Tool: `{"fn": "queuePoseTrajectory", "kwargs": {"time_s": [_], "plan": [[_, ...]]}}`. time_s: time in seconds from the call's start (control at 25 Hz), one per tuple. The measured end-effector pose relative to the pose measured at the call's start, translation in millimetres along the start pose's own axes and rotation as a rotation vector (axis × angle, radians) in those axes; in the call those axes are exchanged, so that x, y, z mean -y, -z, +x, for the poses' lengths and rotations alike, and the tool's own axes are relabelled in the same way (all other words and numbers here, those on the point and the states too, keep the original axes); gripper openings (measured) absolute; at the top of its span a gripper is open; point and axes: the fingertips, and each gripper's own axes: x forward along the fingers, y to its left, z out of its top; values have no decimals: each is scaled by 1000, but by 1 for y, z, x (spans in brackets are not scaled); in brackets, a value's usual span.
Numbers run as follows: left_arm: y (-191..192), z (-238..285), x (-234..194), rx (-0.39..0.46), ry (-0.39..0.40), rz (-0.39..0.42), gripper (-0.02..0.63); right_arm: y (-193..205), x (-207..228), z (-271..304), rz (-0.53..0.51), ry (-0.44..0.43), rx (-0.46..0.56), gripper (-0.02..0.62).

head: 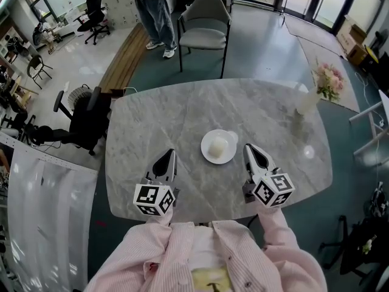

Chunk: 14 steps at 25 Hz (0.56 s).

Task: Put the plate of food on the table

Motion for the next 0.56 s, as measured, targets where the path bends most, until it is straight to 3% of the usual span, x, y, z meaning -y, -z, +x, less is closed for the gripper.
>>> {"fn": "queuePoseTrajectory", "kwargs": {"time_s": [0.56], "plan": [[-2,-3,-2,4,-4,14,-5,0,-1,-4,-7,18,11,5]]}}
